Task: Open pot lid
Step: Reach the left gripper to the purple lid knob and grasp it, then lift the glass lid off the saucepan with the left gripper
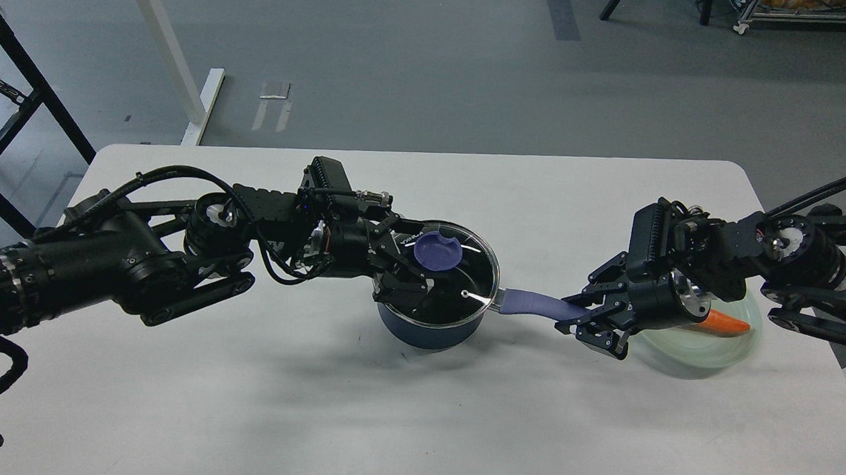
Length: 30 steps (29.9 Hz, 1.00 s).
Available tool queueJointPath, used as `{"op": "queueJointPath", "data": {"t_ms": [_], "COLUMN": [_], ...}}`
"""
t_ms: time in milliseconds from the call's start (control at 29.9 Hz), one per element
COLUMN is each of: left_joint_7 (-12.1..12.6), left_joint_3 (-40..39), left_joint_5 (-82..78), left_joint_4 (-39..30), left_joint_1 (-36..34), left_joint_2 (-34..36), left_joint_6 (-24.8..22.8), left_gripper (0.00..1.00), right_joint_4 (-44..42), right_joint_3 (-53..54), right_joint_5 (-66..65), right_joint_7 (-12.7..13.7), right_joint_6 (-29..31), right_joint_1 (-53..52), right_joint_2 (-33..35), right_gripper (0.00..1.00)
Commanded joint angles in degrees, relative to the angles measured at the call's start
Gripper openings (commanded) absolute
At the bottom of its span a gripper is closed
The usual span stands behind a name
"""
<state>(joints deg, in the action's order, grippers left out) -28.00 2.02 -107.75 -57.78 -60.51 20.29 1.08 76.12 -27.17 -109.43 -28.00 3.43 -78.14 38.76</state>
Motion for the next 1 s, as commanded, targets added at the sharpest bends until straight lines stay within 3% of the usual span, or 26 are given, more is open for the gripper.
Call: {"op": "queueJointPath", "data": {"t_ms": [0, 134, 468, 769, 970], "left_joint_7": [0.0, 0.0, 0.0, 0.0, 0.0], "left_joint_3": [0.2, 0.4, 0.4, -0.1, -0.8], "left_joint_5": [0.0, 0.0, -1.0, -0.6, -0.3], "left_joint_4": [0.1, 0.3, 0.5, -0.6, -4.4], "left_joint_1": [0.0, 0.0, 0.0, -1.5, -3.6], "left_joint_2": [-0.2, -0.2, -0.2, 0.7, 6.1], "left_joint_6": [0.7, 1.0, 1.1, 1.2, 1.4], "left_gripper": [0.97, 0.91, 0.48, 0.46, 0.47], "right_joint_4": [0.0, 0.0, 0.0, 0.0, 0.0], "right_joint_3": [-0.1, -0.1, 0.0, -0.1, -0.1], "right_joint_5": [0.0, 0.0, 0.0, 0.0, 0.0], "right_joint_7": [0.0, 0.0, 0.0, 0.0, 0.0], "right_joint_6": [0.0, 0.0, 0.0, 0.0, 0.0], "right_joint_1": [0.0, 0.0, 0.0, 0.2, 0.2], "right_joint_2": [0.0, 0.0, 0.0, 0.0, 0.1], "right_gripper": [0.35, 0.35, 0.35, 0.35, 0.35]}}
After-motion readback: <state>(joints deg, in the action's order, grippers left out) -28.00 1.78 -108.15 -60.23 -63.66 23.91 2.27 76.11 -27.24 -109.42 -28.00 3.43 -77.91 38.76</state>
